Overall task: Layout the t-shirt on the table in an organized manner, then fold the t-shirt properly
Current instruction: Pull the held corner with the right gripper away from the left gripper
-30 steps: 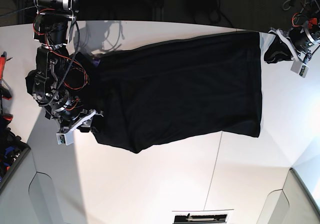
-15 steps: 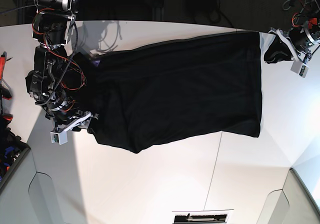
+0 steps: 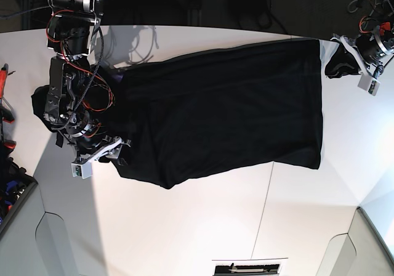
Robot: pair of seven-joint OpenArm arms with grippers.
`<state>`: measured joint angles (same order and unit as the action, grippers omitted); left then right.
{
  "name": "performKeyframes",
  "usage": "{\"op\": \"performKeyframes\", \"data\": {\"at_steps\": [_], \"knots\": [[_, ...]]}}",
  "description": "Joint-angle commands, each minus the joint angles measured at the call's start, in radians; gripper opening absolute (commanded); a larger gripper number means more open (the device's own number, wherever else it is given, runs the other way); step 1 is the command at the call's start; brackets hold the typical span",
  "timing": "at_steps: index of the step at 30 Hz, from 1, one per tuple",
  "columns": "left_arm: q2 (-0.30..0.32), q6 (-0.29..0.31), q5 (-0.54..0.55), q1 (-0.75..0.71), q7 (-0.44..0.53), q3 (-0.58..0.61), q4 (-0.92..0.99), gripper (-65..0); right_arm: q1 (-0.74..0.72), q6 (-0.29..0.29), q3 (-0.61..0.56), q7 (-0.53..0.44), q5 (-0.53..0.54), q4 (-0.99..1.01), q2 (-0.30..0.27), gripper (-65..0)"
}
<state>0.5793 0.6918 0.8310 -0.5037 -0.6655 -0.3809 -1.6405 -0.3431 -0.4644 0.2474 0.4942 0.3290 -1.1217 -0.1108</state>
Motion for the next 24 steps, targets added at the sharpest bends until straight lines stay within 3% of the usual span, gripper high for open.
{"op": "performKeyframes", "data": {"at_steps": [1, 4, 10, 11, 17, 24], "knots": [[0.019, 0.006, 0.017, 0.001, 0.017, -0.01, -0.012, -57.8, -0.025, -0.018, 0.0, -0.02, 0.019, -0.018, -0.005, -28.0], [0.019, 0.006, 0.018, 0.002, 0.017, -0.01, -0.012, -57.8, -0.026, -0.049, 0.0, -0.026, 0.019, -0.018, -0.005, -32.6], [0.019, 0.006, 0.018, 0.002, 0.017, -0.01, -0.012, -57.8, -0.027, -0.075, 0.0, -0.027, 0.018, -0.018, -0.005, -63.3], [0.019, 0.006, 0.018, 0.002, 0.017, -0.01, -0.012, -57.8, -0.028, -0.074, 0.0, -0.027, 0.018, -0.018, -0.005, -65.0], [0.019, 0.006, 0.017, -0.004, 0.01, -0.01, -0.012, -57.8, -0.053, -0.074, 0.003, -0.028, 0.014, -0.02, -0.014, -65.0], [0.019, 0.006, 0.017, -0.042, 0.01, -0.01, -0.012, -57.8, -0.15, -0.075, 0.004, -0.051, -0.032, -0.021, -0.074, -65.0]]}}
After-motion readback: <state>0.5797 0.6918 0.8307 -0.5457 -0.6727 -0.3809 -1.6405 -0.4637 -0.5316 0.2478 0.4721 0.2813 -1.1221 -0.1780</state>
